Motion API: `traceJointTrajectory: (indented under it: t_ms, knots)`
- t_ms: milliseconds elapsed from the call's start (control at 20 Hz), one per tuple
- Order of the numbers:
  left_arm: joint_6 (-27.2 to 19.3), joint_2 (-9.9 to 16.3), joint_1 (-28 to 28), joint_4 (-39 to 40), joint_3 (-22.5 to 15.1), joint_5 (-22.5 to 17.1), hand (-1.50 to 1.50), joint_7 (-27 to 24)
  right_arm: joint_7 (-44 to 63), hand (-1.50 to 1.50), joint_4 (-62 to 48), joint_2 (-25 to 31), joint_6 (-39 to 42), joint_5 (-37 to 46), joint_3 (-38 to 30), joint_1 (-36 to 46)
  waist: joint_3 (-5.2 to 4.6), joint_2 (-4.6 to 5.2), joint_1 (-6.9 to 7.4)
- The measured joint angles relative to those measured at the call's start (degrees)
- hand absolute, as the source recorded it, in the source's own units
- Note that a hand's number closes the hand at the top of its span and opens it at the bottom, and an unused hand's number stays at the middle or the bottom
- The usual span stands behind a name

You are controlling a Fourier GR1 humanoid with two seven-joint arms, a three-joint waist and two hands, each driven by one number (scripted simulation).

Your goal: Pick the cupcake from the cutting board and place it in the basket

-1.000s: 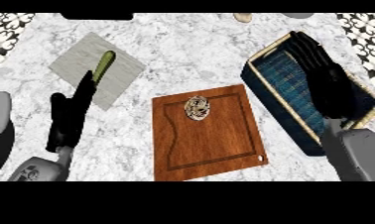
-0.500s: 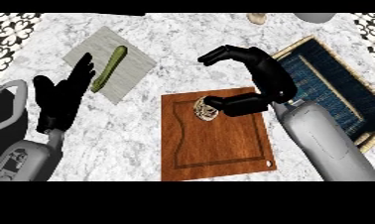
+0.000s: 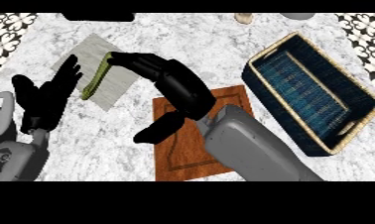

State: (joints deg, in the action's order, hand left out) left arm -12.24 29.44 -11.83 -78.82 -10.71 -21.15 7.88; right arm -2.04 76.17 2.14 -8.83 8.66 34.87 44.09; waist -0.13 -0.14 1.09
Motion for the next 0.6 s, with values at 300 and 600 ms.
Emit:
traceJointTrajectory:
  t_ms: [300, 600]
  knots:
    - [0.8, 0.5, 0.0, 1.3, 1.2, -0.4, 0.0, 0.0, 20.5, -1.5, -1.6, 6.2, 7.2, 7.0, 0.5, 12.3, -0.14, -0.71, -1.59]
    - [1.7, 0.5, 0.4, 1.7, 2.0, -0.5, 0.0, -0.5, 37.7, -1.5, -1.9, 11.5, 19.4, 7.1, -3.1, 22.9, -0.03, -0.57, -1.67]
